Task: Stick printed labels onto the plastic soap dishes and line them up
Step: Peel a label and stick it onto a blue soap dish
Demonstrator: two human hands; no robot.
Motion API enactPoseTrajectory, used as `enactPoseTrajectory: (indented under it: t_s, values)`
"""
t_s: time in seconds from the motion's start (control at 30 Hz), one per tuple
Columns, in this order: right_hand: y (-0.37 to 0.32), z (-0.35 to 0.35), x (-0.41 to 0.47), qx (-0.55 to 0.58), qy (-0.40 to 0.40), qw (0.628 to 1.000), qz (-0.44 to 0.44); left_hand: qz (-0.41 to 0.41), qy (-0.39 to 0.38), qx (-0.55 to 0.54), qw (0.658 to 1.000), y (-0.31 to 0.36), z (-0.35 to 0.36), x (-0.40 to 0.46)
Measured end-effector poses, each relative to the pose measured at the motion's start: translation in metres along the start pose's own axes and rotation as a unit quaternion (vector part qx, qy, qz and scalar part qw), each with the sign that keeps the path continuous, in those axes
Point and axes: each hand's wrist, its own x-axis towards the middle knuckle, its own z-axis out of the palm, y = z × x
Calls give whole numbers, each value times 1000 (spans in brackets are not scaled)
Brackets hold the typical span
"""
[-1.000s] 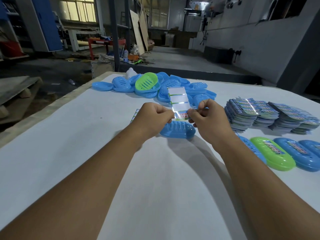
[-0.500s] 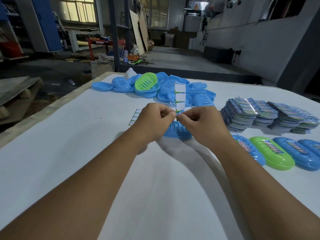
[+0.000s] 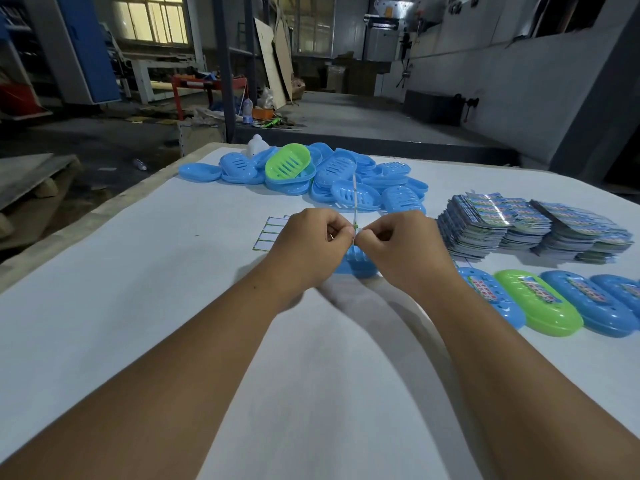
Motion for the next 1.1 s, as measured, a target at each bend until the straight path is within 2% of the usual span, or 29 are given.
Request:
enactPoseTrajectory:
  t_s: [0.17, 0.3, 0.5, 0.73, 0.8, 0.93, 1.0, 1.03, 1.1]
  values:
    - [6, -4, 2, 11, 28, 999, 27, -54, 30, -2, 998, -3, -3, 4]
    - [11, -7, 3, 19, 31, 998, 51, -78, 48, 48, 995, -9, -10, 10]
    - [15, -11, 5, 11, 25, 996, 88, -142, 34, 123, 982, -20, -20, 19]
    - [17, -4, 7, 11, 23, 994, 108, -195, 6, 369, 909, -40, -43, 24]
    - [17, -3, 7, 8, 22, 995, 96, -212, -15, 408, 888, -45, -48, 24]
    - [15, -3, 5, 1, 23, 997, 77, -209, -5, 439, 874, -49, -52, 25]
    - [14, -3, 4, 1, 24, 997, 75, -192, 20, 431, 881, -48, -52, 25]
    - [13, -2, 4, 2, 24, 997, 75, -177, 39, 401, 898, -46, -50, 25]
    - [11, -2, 2, 5, 26, 997, 71, -148, 69, 261, 951, -38, -43, 23]
